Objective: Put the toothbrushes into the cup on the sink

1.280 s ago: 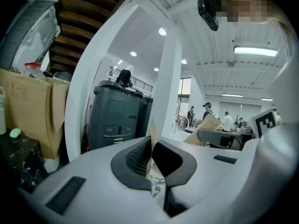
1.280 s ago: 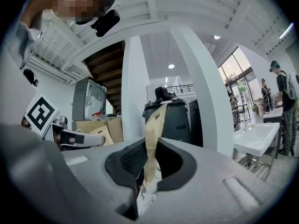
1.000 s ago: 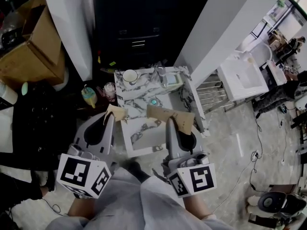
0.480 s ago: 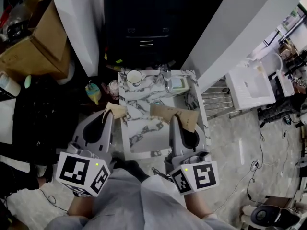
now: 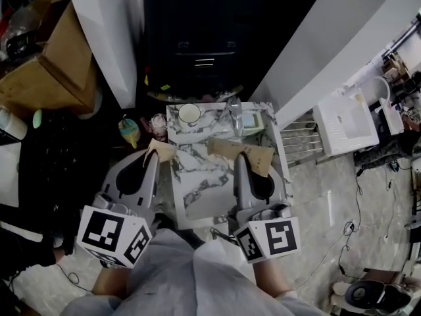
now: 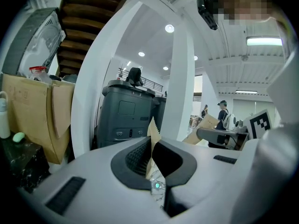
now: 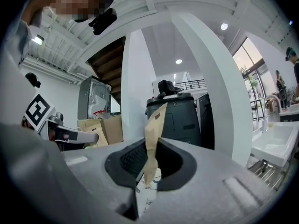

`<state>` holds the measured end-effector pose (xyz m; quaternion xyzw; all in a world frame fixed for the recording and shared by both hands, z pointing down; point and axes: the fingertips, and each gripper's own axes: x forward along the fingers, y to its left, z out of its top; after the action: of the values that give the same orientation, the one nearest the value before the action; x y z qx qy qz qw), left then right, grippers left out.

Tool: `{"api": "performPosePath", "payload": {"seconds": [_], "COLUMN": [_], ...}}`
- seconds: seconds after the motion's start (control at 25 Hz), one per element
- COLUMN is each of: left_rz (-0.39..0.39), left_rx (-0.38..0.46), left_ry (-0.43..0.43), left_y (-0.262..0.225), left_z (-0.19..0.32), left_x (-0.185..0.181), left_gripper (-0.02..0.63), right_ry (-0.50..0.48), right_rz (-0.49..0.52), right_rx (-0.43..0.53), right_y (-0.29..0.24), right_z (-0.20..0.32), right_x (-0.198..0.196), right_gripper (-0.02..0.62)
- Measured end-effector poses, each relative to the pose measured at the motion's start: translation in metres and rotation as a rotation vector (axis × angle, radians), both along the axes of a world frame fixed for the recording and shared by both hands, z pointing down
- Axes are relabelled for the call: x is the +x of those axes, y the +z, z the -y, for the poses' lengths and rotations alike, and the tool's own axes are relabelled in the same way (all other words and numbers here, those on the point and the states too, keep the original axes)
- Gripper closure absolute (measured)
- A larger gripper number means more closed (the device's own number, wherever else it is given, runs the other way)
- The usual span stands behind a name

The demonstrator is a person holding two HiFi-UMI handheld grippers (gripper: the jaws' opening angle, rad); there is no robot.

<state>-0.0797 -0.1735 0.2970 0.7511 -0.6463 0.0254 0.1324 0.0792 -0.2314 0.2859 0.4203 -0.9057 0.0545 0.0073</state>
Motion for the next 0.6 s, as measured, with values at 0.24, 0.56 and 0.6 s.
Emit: {"api": "performPosePath", "payload": {"seconds": [0.24,0.56,0.6], "left_rz": [-0.012,-0.011,-0.018], "left_rx": [-0.001,0.011,0.011], "left_ry": [-0.011,-0.022,-0.021], "left_y": [0.003,0.005,0.006], "left_z": [0.012,0.023,0.024], "left_x": [-0.026,-0.045,-0.046], "left_gripper": [0.598,0.598,0.598], "right_ry": [0.001,-0.016,-0.013], "right_rz": [-0.031,-0.068,-0.070], "right_rx": [0.020,0.023,0.024], "right_y": [0.000,0.008,0.009], "right_z": [0.027,0.054,0.059], "right_x": [-0.028,-0.063,-0.066], "right_gripper": [0.557,0.557,0.557]}}
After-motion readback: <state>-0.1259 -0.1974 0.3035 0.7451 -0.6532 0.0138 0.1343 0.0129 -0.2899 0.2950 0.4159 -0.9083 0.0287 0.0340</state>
